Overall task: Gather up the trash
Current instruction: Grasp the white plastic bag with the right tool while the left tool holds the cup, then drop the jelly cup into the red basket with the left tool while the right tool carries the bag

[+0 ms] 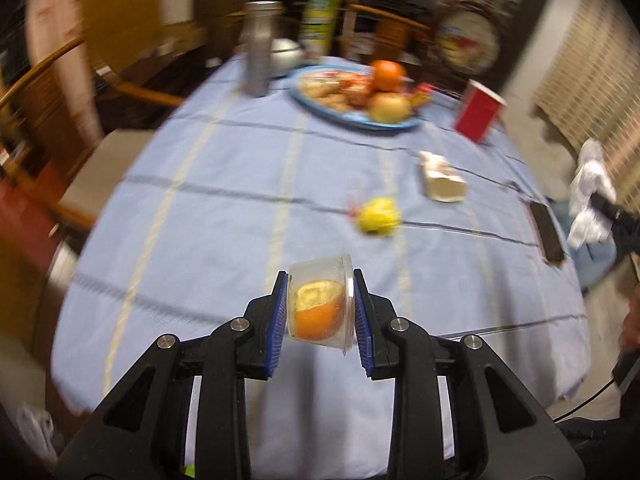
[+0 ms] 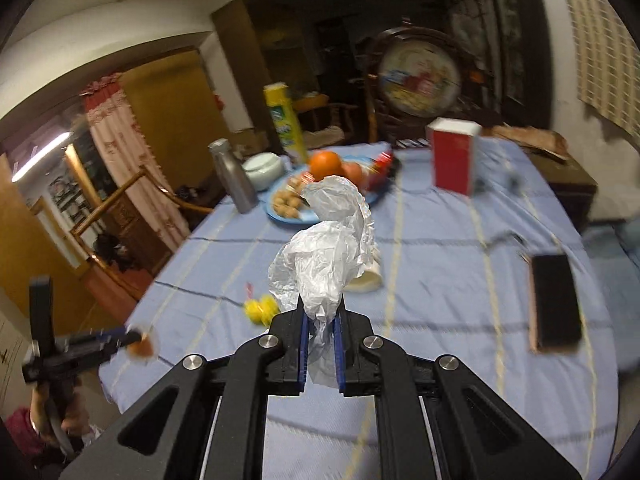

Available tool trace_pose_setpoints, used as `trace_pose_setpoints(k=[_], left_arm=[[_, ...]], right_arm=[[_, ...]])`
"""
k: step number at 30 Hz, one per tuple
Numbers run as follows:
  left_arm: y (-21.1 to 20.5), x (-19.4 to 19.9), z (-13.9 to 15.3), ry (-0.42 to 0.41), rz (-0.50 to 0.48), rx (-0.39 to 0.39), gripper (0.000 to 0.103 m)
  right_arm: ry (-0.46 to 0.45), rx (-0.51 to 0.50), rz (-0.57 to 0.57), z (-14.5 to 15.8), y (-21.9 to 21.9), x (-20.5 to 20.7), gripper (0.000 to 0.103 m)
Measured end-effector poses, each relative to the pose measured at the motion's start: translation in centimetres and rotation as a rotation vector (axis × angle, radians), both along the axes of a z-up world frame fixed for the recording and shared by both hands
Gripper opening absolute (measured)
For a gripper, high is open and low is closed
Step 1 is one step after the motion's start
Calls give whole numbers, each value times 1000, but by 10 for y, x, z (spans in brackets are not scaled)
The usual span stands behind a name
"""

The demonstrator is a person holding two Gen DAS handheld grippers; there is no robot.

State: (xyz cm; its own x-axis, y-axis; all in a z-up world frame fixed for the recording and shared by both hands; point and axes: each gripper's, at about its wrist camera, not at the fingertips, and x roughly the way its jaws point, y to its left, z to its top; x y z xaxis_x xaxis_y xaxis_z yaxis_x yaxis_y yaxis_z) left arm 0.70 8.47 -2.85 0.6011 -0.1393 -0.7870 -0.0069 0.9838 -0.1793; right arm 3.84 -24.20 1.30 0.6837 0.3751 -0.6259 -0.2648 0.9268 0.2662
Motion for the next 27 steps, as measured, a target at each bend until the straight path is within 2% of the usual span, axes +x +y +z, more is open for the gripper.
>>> trace_pose_setpoints(k=[6, 9, 12, 17, 22, 27], left_arm=[[-54, 25, 1, -20, -156, -3, 32], [-66, 27, 1, -31, -175, -9, 31], [-63, 21, 1, -34, -148, -17, 32], [-32, -7, -5, -24, 2, -21, 31], [21, -61, -15, 10, 238, -9, 31], [77, -144, -30, 68, 518, -18, 31]], right_arm=[[80, 4, -81, -28, -29, -33, 11], [93, -4, -76, -33, -32, -39, 11], [88, -11, -51, -32, -29, -37, 11], [107, -21, 89, -34, 2, -18, 11], [136, -43, 332, -43, 69, -1, 11], [164, -59, 569, -51, 144, -5, 11]])
